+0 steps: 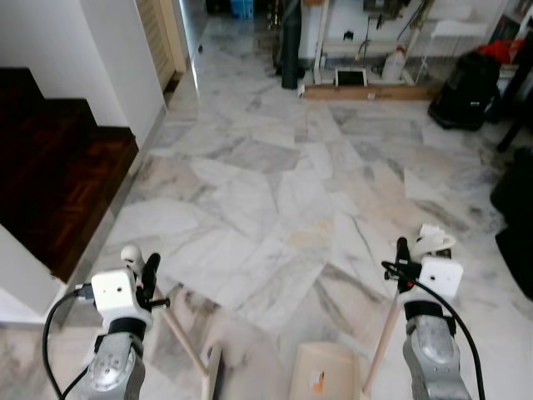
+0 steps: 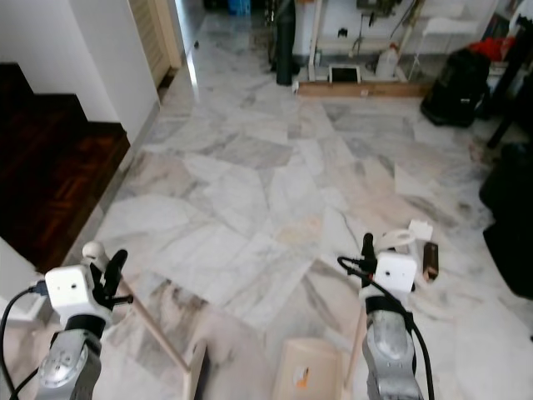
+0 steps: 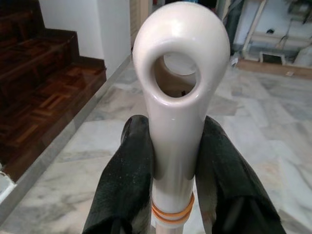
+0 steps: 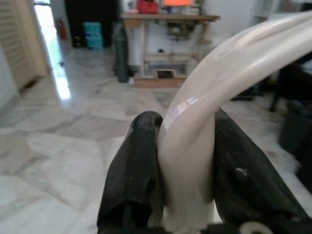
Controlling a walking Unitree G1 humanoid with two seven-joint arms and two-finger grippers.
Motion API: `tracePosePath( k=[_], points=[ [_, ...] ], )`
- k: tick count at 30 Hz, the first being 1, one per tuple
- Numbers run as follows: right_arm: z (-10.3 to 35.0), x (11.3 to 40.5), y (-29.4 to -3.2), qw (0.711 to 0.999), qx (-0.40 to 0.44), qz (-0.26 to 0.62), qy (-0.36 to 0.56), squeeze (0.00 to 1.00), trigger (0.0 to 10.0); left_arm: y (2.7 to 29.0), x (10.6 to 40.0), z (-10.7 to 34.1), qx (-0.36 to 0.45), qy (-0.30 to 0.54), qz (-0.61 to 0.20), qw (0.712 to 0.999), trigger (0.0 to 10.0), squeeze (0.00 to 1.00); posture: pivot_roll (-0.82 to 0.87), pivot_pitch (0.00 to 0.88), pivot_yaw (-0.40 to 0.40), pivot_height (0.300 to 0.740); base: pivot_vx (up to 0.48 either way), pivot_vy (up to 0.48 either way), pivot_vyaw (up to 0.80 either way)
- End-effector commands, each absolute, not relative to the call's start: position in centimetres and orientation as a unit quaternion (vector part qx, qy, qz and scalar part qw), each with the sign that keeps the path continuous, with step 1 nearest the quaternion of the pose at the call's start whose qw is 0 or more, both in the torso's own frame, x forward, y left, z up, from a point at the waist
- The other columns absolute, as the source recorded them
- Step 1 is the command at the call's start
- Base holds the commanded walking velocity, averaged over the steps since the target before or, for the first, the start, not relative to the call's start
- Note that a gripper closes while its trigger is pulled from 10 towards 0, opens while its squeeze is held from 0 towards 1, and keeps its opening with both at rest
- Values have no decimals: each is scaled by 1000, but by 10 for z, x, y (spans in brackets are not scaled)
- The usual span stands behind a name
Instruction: Sweep floor
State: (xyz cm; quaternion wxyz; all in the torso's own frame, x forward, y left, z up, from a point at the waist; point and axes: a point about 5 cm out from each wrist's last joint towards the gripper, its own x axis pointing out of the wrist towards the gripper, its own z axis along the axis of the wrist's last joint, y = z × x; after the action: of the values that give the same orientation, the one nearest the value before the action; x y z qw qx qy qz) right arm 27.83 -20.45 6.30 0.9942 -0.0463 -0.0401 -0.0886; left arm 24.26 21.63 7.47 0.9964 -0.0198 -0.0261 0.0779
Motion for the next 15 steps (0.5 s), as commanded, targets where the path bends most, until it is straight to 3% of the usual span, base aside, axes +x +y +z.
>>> tracePosePath(
  k=[1, 15],
  points=[
    [67, 279, -206, 993, -43, -92, -52, 0, 10000, 217, 244, 81, -14, -38, 78, 996, 10000, 0, -43, 94, 22, 740, 416, 0, 0],
    [68, 280, -206, 993, -43, -92, -53, 0, 10000, 216, 244, 81, -15, -38, 77, 996, 10000, 0, -44, 99, 21, 740, 415, 0, 0]
  ],
)
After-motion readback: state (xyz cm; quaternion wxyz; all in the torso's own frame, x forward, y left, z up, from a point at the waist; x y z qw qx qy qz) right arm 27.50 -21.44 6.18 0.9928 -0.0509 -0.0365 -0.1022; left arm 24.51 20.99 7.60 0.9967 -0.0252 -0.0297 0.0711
